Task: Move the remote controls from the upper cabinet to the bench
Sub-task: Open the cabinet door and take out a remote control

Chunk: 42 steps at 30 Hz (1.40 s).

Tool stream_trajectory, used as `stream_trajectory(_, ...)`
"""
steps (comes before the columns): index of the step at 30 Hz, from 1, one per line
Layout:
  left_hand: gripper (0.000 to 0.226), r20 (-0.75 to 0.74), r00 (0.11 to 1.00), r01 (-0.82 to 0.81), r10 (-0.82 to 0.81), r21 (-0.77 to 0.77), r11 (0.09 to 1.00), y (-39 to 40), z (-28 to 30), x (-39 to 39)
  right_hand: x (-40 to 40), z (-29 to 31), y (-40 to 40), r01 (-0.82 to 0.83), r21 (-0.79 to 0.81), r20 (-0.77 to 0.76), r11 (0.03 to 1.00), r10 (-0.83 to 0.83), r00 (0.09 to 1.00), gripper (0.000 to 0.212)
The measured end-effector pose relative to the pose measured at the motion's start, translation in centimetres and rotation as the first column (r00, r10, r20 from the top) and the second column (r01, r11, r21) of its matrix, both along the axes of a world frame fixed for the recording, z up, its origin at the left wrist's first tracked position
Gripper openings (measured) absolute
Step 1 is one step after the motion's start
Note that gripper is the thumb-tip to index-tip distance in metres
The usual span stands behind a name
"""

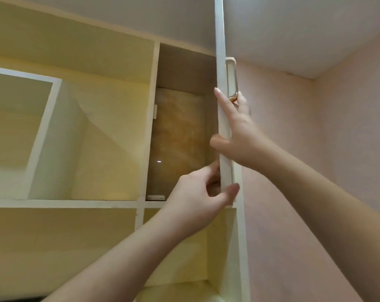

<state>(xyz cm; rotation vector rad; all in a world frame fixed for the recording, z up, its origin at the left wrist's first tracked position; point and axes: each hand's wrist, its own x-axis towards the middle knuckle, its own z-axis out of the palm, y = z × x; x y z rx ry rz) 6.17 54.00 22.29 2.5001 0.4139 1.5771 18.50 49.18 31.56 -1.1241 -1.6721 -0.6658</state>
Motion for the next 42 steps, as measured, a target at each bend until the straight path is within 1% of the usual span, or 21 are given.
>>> stream_trajectory(3,0.069,-0.050,0.998,0.043,-0.041,0.049,0.998,-0.6,-0.6,3.6,4.5,-0.6,-2.0,-0.109,0.029,-0.012,0.994,0.110,0.994,0.083)
stream_trajectory(5,0.068,-0.079,0.994,0.086,-0.081,0.056,0.995,-0.7,-0.7,6.0,7.2,-1.4,-2.7,-0.091,0.056,-0.034,0.994,0.093,0.995,0.076)
stream_trajectory(6,0.065,-0.091,0.993,0.087,-0.079,0.078,0.993,-0.5,-0.7,7.0,8.5,-1.8,-2.8,-0.060,0.072,-0.039,0.996,0.063,0.997,0.072)
stream_trajectory(8,0.058,-0.134,0.991,0.040,-0.021,0.136,0.990,0.0,-0.7,8.7,11.0,-2.5,-3.0,0.038,0.106,-0.037,0.994,-0.034,0.999,0.064)
stream_trajectory(10,0.054,-0.213,0.976,-0.012,0.048,0.164,0.986,0.3,-0.6,10.1,13.2,-3.2,-3.3,0.142,0.106,-0.035,0.984,-0.139,0.990,0.057)
stream_trajectory(11,0.054,-0.241,0.968,-0.030,0.071,0.172,0.985,0.4,-0.6,10.6,14.1,-3.4,-3.5,0.167,0.095,-0.029,0.981,-0.165,0.986,0.055)
stream_trajectory(16,0.055,-0.206,0.972,-0.069,0.116,0.225,0.972,1.0,0.0,11.3,14.8,-3.4,-3.8,0.236,0.056,0.040,0.970,-0.238,0.970,0.057)
stream_trajectory(18,0.054,-0.210,0.969,-0.075,0.127,0.238,0.968,1.1,0.0,11.0,14.4,-3.5,-4.1,0.327,0.049,0.053,0.944,-0.330,0.943,0.057)
stream_trajectory(20,0.052,-0.232,0.958,-0.109,0.169,0.253,0.961,1.0,0.0,10.2,13.9,-3.8,-4.8,0.444,0.096,0.097,0.891,-0.452,0.887,0.057)
stream_trajectory(21,0.051,-0.252,0.944,-0.145,0.214,0.268,0.953,1.0,-0.1,9.7,13.5,-4.0,-5.1,0.476,0.145,0.128,0.867,-0.493,0.860,0.055)
stream_trajectory(23,0.050,-0.291,0.892,-0.250,0.346,0.321,0.914,1.2,-0.3,8.5,12.8,-4.4,-5.4,0.488,0.252,0.197,0.836,-0.538,0.820,0.051)
stream_trajectory(25,0.051,-0.321,0.823,-0.346,0.468,0.368,0.863,1.5,-0.5,7.1,12.1,-4.6,-5.2,0.490,0.291,0.253,0.821,-0.560,0.789,0.049)
stream_trajectory(28,0.052,-0.357,0.721,-0.442,0.594,0.423,0.791,2.2,-0.8,5.0,11.1,-5.3,-4.5,0.496,0.246,0.330,0.833,-0.553,0.765,0.045)
stream_trajectory(32,0.052,-0.372,0.596,-0.534,0.711,0.477,0.698,2.7,-1.0,2.3,9.9,-6.2,-3.5,0.533,0.170,0.431,0.829,-0.549,0.716,0.046)
stream_trajectory(35,0.052,-0.365,0.528,-0.577,0.767,0.508,0.639,3.0,-1.3,0.6,9.1,-6.5,-2.2,0.501,0.112,0.463,0.858,-0.491,0.738,0.044)
stream_trajectory(37,0.052,-0.362,0.497,-0.595,0.789,0.519,0.613,3.1,-1.4,-0.4,8.7,-6.7,-1.0,0.469,0.085,0.458,0.879,-0.453,0.765,0.039)
stream_trajectory(42,0.053,-0.376,0.463,-0.630,0.802,0.496,0.597,3.2,-1.5,-2.5,7.3,-7.6,2.1,0.419,0.012,0.441,0.908,-0.381,0.813,0.038)
